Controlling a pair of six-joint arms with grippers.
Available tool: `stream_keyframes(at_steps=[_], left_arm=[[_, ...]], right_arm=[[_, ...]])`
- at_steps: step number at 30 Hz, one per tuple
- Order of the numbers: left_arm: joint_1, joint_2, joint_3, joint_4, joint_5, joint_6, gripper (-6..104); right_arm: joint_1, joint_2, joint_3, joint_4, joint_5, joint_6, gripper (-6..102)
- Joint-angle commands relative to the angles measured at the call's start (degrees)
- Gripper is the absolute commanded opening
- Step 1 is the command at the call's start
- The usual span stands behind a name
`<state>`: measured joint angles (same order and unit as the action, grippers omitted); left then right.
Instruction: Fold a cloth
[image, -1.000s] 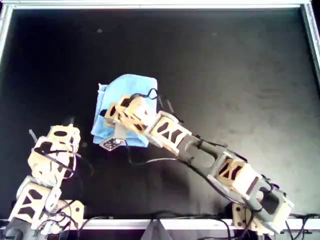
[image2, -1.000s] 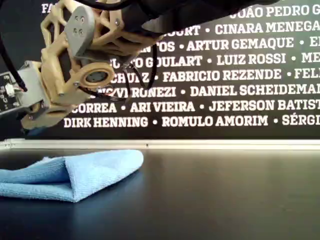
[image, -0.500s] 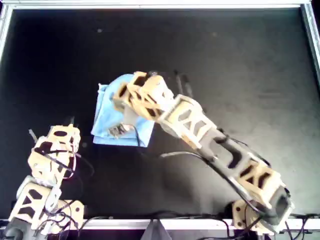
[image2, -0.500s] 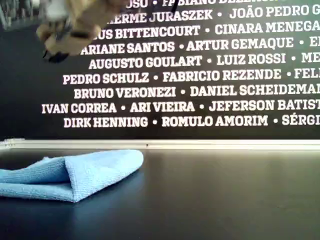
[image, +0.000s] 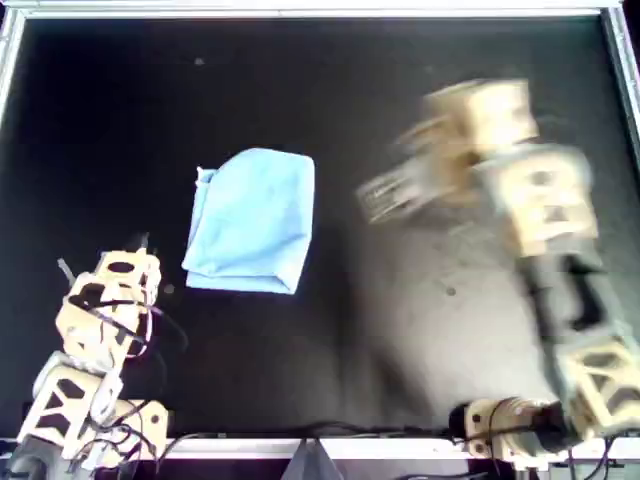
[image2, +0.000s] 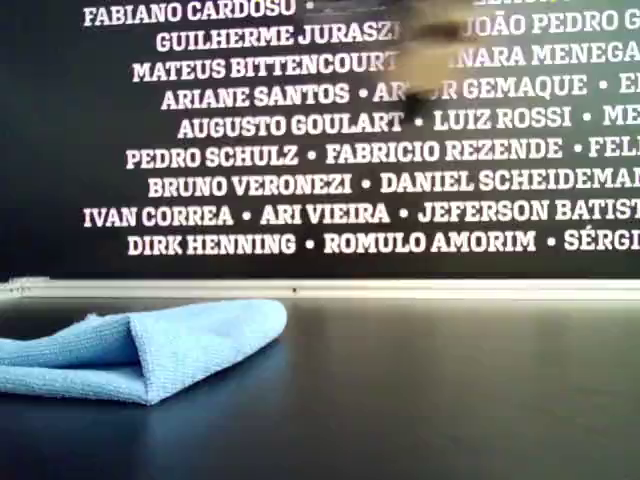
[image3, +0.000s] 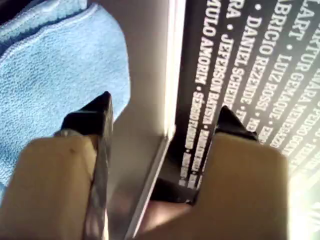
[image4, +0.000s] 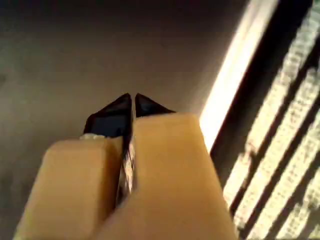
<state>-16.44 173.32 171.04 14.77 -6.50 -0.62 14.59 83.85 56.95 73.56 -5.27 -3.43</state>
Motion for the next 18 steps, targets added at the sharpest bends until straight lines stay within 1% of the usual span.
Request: stream_keyframes(at_steps=[1, 3, 11, 15, 18], left_arm=[[1.2, 1.0, -1.9, -0.9, -0.3, 0.3, 74], [1.2, 1.0, -1.8, -0.9, -0.3, 0.3, 74], [1.2, 1.0, -1.2, -0.9, -0.3, 0.3, 74], [1.2, 1.0, -1.0, -0.9, -0.3, 0.3, 73], [1.4, 1.0, -1.0, -0.9, -0.4, 0.3, 73]], right_arm=[[-8.1, 11.4, 9.3, -8.3, -0.8, -0.18, 1], [-10.1, 17.7, 19.9, -14.8, -0.8, -0.26, 1], [-10.7, 50.9, 61.7, -41.2, 0.4, -0.35, 1], [-14.2, 61.3, 75.4, -47.1, 0.4, -0.35, 1], [-18.5, 67.7, 83.1, -48.2, 0.3, -0.26, 1]])
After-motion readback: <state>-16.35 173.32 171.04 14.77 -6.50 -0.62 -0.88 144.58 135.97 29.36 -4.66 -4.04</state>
